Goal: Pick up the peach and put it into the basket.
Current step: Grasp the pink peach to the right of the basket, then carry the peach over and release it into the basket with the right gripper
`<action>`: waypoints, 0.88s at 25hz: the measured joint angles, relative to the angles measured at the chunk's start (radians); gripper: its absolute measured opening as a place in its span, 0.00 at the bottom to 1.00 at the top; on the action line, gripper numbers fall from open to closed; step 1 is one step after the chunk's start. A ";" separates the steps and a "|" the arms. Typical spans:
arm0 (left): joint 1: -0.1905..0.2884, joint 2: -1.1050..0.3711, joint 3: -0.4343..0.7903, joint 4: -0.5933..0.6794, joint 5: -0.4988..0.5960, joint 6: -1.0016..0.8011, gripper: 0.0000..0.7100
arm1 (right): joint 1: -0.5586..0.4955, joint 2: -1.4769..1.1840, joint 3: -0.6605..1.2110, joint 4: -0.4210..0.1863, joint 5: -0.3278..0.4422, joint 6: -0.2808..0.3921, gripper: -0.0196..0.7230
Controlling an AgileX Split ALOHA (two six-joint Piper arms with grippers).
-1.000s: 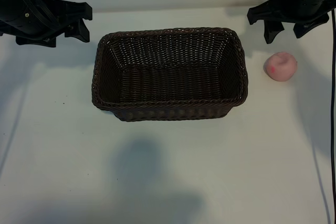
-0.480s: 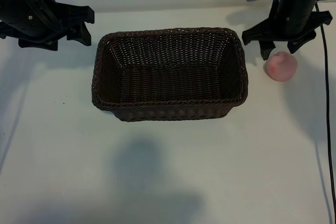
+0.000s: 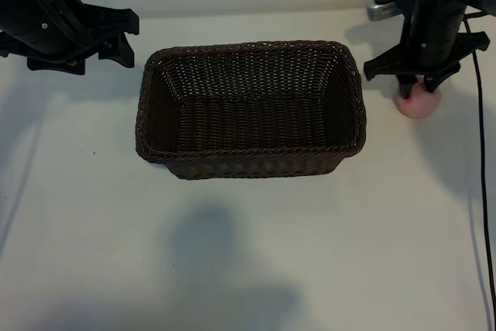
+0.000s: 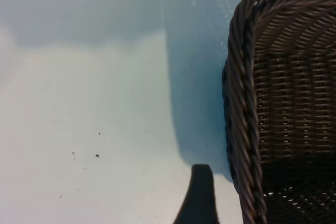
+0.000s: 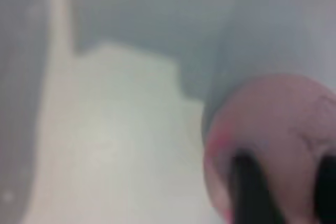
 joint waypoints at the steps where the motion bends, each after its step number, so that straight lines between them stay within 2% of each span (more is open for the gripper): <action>1: 0.000 0.000 0.000 0.000 0.000 0.000 0.84 | -0.007 0.005 0.000 0.000 -0.001 0.000 0.35; 3: 0.000 0.000 0.000 0.000 0.000 0.000 0.84 | -0.022 0.017 -0.001 -0.001 -0.001 0.000 0.16; 5: 0.000 0.000 0.000 0.000 0.000 0.000 0.84 | -0.035 0.026 -0.004 -0.002 0.004 0.000 0.10; 12: 0.000 0.000 0.000 0.000 0.000 0.000 0.84 | -0.041 -0.002 -0.008 0.005 0.011 0.000 0.08; 18: 0.000 0.000 0.000 0.000 0.000 0.000 0.84 | -0.041 -0.141 -0.002 0.013 0.088 -0.015 0.08; 22: 0.000 0.000 0.000 0.000 0.000 0.000 0.84 | -0.041 -0.252 -0.002 0.020 0.109 -0.019 0.08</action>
